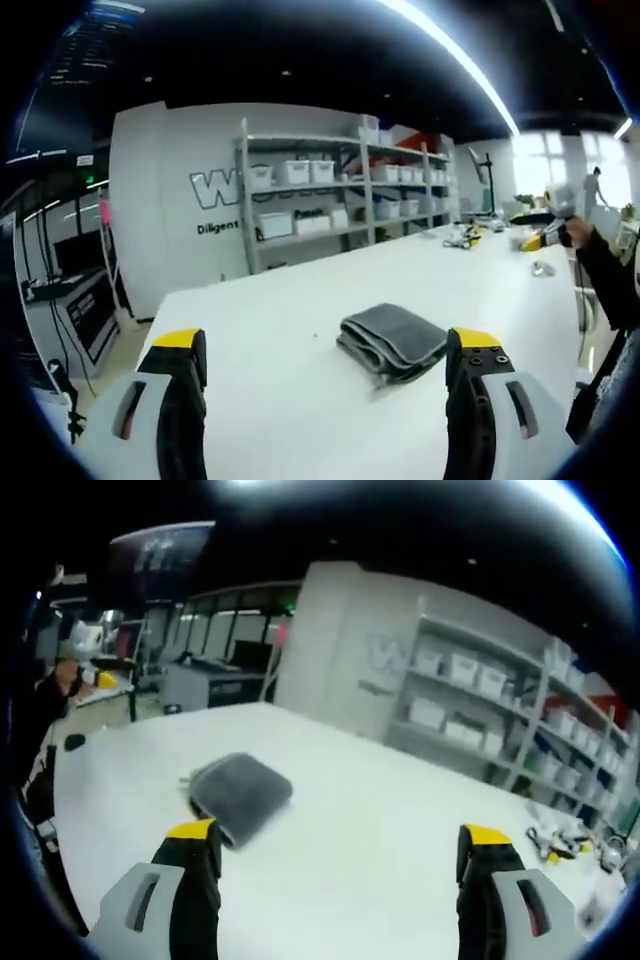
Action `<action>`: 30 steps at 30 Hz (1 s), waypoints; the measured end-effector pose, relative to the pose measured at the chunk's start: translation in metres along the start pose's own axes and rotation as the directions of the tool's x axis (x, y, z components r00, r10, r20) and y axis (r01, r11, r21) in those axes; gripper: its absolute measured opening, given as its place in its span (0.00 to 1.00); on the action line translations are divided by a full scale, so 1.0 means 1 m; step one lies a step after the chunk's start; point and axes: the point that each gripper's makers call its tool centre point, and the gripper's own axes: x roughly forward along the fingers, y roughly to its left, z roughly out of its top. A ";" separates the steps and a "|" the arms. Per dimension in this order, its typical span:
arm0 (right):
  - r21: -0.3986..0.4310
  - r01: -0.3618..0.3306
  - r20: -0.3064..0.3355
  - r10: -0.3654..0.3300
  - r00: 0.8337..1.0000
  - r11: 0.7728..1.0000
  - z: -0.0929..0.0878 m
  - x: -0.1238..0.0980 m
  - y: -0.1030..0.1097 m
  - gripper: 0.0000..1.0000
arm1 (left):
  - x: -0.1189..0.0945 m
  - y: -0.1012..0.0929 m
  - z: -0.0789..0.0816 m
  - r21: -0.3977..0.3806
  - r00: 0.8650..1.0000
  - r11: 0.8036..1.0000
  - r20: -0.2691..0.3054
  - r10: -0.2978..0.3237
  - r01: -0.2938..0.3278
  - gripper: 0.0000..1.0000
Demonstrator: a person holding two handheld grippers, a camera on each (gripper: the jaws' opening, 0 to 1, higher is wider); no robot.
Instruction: Open the folded towel by lifting each exposed corner and separating the folded layers until the towel lies flat within the target outline without major curled edges
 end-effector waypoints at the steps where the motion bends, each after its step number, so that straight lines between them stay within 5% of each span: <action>1: 0.004 -0.004 0.006 0.004 1.000 1.000 0.003 0.001 -0.002 1.00 | 0.003 -0.001 0.003 -0.007 1.000 1.000 0.007 -0.017 0.018 0.98; 9: 0.083 -0.047 0.104 0.038 0.994 0.995 0.043 0.018 -0.008 1.00 | 0.018 0.018 0.044 0.010 0.995 0.999 0.092 0.036 -0.037 0.97; 13: 0.086 -0.083 0.135 0.071 0.988 0.993 0.060 0.039 0.004 1.00 | 0.025 0.034 0.064 -0.072 0.981 0.995 0.177 0.076 -0.064 0.97; 18: 0.075 -0.122 0.162 0.109 0.981 0.990 0.075 0.059 0.019 1.00 | 0.038 0.034 0.056 -0.020 0.985 0.996 0.145 0.089 -0.087 0.95; 24: 0.056 -0.122 0.148 0.113 0.983 0.991 0.069 0.072 0.022 1.00 | 0.049 0.027 0.042 0.019 0.993 0.996 0.084 0.084 -0.085 0.99; 30: 0.014 -0.144 0.139 0.141 0.980 0.989 0.063 0.083 0.031 1.00 | 0.064 0.012 0.034 -0.006 0.997 1.000 0.079 0.010 -0.009 0.99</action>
